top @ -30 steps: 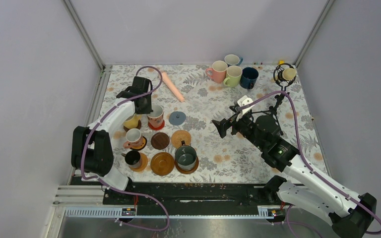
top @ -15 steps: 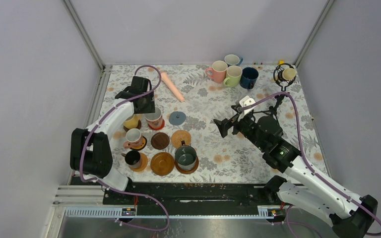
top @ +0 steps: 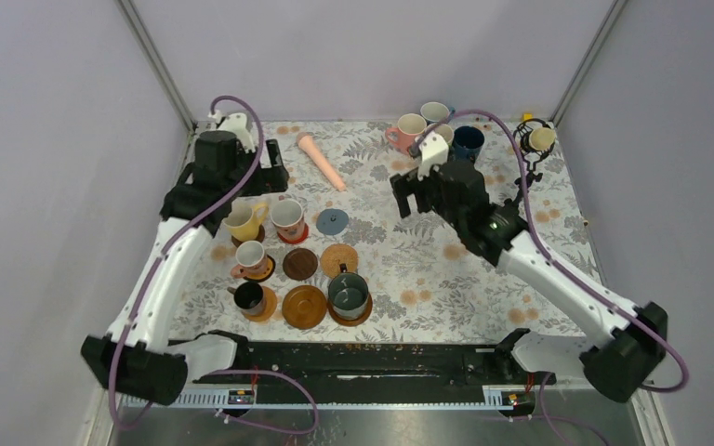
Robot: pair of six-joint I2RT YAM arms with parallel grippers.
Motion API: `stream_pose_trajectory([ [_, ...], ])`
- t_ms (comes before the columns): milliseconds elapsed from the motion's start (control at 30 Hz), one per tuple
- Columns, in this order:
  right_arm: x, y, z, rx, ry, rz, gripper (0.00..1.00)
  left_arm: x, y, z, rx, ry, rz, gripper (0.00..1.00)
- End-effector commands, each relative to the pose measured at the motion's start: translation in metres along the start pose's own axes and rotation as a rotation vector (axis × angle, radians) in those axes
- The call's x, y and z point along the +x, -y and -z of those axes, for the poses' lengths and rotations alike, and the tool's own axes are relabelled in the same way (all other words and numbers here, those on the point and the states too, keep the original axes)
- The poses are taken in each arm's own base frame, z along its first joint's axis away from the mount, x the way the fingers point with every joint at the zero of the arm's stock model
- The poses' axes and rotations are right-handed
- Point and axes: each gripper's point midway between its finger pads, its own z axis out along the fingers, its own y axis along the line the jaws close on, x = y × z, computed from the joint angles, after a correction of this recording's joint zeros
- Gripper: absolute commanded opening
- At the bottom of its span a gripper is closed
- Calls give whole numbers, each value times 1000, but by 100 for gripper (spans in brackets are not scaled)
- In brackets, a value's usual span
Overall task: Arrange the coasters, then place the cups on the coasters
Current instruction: Place the cup on the coaster, then pick up the cup from the tray.
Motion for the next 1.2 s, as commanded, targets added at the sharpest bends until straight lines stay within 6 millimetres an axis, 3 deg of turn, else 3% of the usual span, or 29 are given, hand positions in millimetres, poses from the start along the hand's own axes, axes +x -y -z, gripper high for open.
stream_pose_trajectory([
  [0,-6,30,-30,52,-94,8,91,1,19,27,129,55,2,99],
  [233,9,108,-91,277,-234,18,75,56,24,39,223,19,60,99],
  [367,15,135,-126,265,-286,89,73,77,25,49,258,0,43,99],
  [567,25,142,-176,120,-328,122,72,79,20,65,230,100,8,99],
  [800,61,159,-218,108,-424,174,65,83,26,64,240,77,-12,99],
  [1000,70,181,-239,166,-457,201,59,83,25,63,232,71,-12,99],
  [1167,80,196,-245,189,-481,227,56,85,25,60,227,59,-10,99],
])
